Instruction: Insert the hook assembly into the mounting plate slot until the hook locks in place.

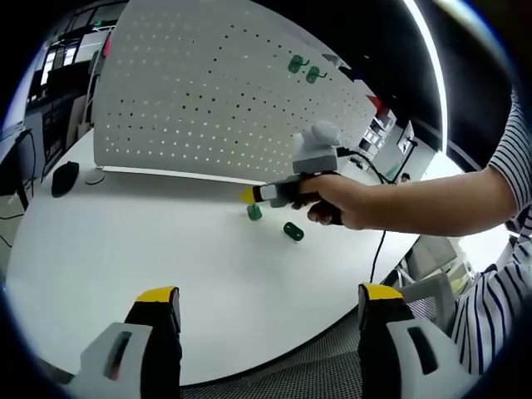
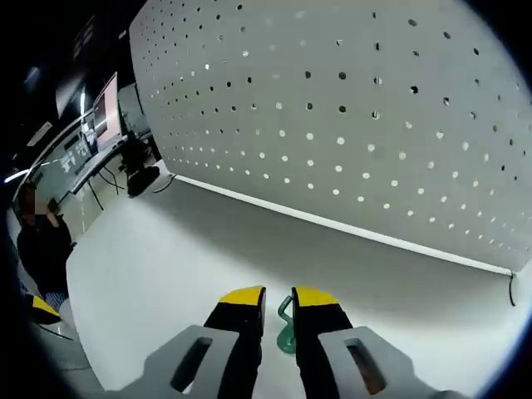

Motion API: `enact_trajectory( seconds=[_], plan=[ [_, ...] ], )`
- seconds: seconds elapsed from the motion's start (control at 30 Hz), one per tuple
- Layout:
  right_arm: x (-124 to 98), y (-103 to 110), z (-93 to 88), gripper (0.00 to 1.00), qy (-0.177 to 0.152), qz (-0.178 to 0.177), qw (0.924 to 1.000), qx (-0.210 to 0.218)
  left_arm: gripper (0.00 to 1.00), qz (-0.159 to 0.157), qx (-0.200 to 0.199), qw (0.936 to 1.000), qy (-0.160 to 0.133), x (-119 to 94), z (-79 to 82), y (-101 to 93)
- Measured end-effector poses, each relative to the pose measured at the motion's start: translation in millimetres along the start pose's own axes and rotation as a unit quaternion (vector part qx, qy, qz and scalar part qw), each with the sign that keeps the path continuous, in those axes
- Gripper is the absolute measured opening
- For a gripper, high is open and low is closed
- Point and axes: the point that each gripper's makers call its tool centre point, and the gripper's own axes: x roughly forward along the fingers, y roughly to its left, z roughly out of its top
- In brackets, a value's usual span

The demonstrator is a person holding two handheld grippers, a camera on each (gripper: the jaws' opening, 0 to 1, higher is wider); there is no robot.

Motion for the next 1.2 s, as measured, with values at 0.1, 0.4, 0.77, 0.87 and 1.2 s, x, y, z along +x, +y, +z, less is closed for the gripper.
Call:
enact_trajectory(
  seconds=[0.1,0.4,0.77,0.87,1.2],
  plan=[
    [-1,1,0.2,0.0,0.005,-0.003,1.0,-0.004,0.9,0.001,0.0,1.0,0.001,0,-0.3,0.2],
    [-7,-5,0.4,0.0,0.0,-0.009,1.0,-0.004,0.91,-0.001,0.0,1.0,0.002,0,-0.5,-0.3],
    [-31,-3,25.3,0.0,-0.05,0.004,0.998,0.039,0.91,0.003,-0.001,1.0,0.003,0,-0.8,1.8],
    [-40,-1,33.9,0.0,-0.069,0.012,0.9959,0.058,0.9,0.006,-0.007,0.9999,0.009,1,-1.3,4.1],
    [-85,17,63.0,0.0,-0.139,0.049,0.9852,0.088,0.9,0.013,-0.038,0.9989,0.024,8,-1.4,13.5]
  ],
)
